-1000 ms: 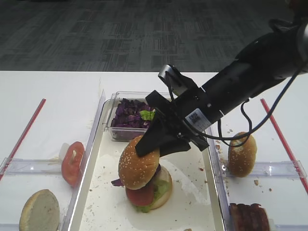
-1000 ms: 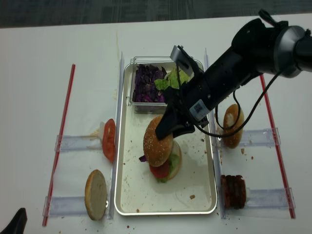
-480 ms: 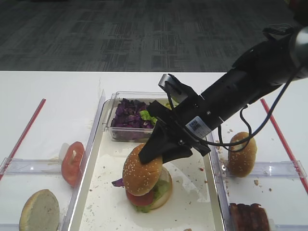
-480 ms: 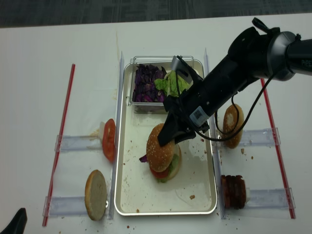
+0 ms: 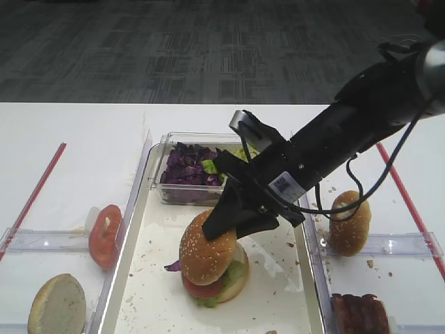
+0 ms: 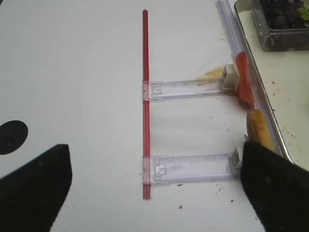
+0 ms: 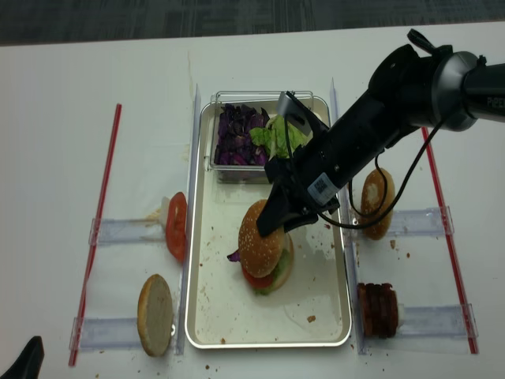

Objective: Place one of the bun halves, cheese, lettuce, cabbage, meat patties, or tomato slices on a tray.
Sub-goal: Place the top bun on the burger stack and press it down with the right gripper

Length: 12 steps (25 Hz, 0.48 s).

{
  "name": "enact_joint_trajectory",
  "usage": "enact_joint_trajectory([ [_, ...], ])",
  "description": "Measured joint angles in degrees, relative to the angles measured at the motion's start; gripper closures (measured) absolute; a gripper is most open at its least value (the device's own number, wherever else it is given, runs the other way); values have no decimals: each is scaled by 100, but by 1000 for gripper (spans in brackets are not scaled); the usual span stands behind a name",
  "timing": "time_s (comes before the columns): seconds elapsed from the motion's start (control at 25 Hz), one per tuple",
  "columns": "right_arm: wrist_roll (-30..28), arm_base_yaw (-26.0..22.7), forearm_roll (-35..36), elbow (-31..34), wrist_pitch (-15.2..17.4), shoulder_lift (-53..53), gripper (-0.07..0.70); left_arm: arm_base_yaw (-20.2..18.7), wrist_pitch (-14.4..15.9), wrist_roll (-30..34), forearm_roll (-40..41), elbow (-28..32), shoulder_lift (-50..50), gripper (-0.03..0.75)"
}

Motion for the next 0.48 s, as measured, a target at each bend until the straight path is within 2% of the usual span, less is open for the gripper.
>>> enact_joint_trajectory([
  [0.48, 37, 0, -219, 0, -7, 177, 403, 0, 0, 0, 0, 0, 0, 30],
])
